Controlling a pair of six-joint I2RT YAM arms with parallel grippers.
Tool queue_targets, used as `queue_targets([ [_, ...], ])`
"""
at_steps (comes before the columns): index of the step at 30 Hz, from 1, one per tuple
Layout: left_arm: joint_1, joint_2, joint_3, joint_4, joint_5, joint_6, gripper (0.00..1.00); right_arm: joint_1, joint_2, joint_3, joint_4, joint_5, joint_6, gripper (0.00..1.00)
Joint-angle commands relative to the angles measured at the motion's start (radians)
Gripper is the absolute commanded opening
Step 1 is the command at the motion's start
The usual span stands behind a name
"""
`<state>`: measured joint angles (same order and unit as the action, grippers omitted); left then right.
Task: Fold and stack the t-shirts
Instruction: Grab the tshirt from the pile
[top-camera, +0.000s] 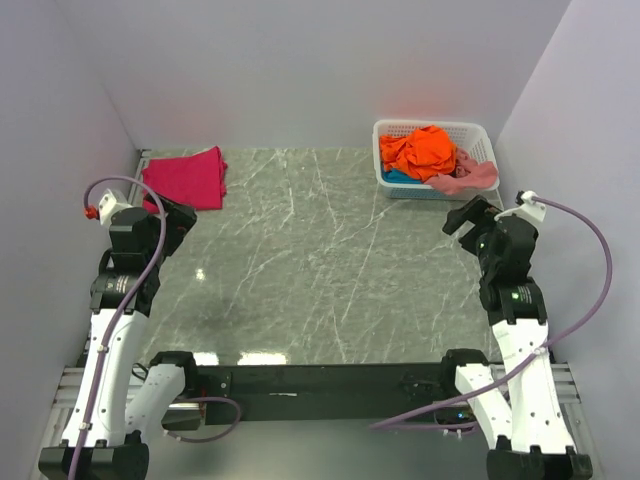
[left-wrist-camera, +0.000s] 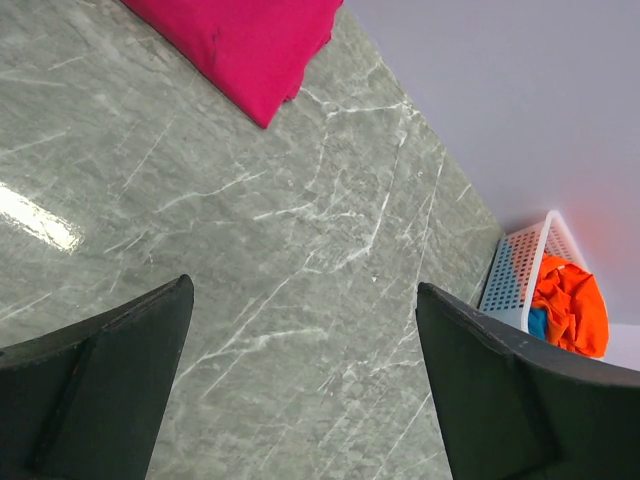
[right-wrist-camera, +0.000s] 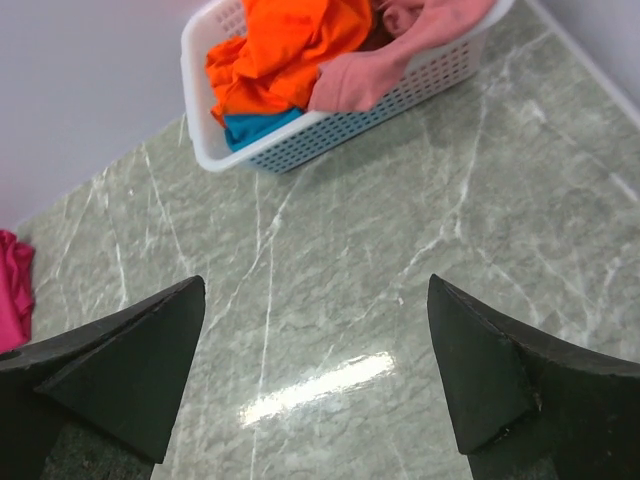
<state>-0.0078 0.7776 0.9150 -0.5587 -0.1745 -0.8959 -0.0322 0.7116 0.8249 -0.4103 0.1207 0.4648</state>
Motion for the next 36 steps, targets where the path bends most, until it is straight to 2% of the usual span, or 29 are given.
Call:
queue_targets([
  [1, 0.005, -0.014, 0.024, 0.019, 0.024, 0.008, 0.99, 0.003, 0.055, 0.042, 0.074, -0.072, -0.023, 0.98],
  [6, 0.005, -0.011, 0.018, 0.025, 0.018, 0.002, 0.99, 0.002, 0.230, 0.146, 0.231, -0.142, -0.032, 0.98],
  [11, 0.005, 0.014, 0.012, 0.013, -0.005, -0.006, 1.00, 0.003, 0.661, 0.546, 0.125, -0.122, -0.080, 0.98],
  [12, 0.005, 0.015, 0.009, 0.020, 0.006, -0.006, 0.99, 0.002, 0.724, 0.669, 0.110, -0.099, -0.103, 0.98],
  [14, 0.005, 0.022, -0.001, 0.036, 0.015, -0.005, 0.99, 0.002, 0.923, 0.813, 0.018, -0.003, -0.115, 0.98],
  [15, 0.005, 0.029, 0.001, 0.039, 0.018, -0.005, 0.99, 0.003, 1.054, 0.961, -0.016, 0.022, -0.133, 0.98],
  [17, 0.005, 0.044, 0.007, 0.034, 0.012, -0.008, 0.99, 0.002, 1.184, 1.109, -0.111, 0.077, -0.150, 0.98],
  [18, 0.005, 0.052, 0.012, 0.025, 0.006, -0.009, 0.99, 0.002, 1.297, 1.243, -0.134, 0.089, -0.169, 0.97],
  [21, 0.005, 0.066, 0.019, 0.023, -0.003, -0.012, 1.00, 0.000, 1.480, 1.460, -0.206, 0.094, -0.178, 0.95],
  [23, 0.005, 0.072, 0.018, 0.026, 0.000, -0.011, 0.99, 0.002, 1.535, 1.520, -0.231, 0.053, -0.160, 0.93],
  [29, 0.005, 0.089, 0.008, 0.025, -0.013, -0.015, 1.00, 0.002, 1.556, 1.393, -0.117, 0.027, -0.130, 0.87],
  [32, 0.005, 0.104, 0.010, 0.008, -0.029, -0.017, 1.00, 0.002, 1.586, 1.418, -0.145, -0.013, -0.140, 0.65],
  [33, 0.005, 0.106, 0.010, 0.003, -0.034, -0.015, 0.99, 0.002, 1.595, 1.437, -0.151, -0.029, -0.146, 0.50],
  [35, 0.005, 0.111, 0.019, -0.006, -0.039, -0.018, 0.99, 0.002, 1.591, 1.448, -0.154, -0.064, -0.152, 0.29],
  [36, 0.005, 0.109, 0.019, -0.006, -0.042, -0.015, 0.99, 0.002, 1.571, 1.453, -0.153, -0.070, -0.147, 0.02],
])
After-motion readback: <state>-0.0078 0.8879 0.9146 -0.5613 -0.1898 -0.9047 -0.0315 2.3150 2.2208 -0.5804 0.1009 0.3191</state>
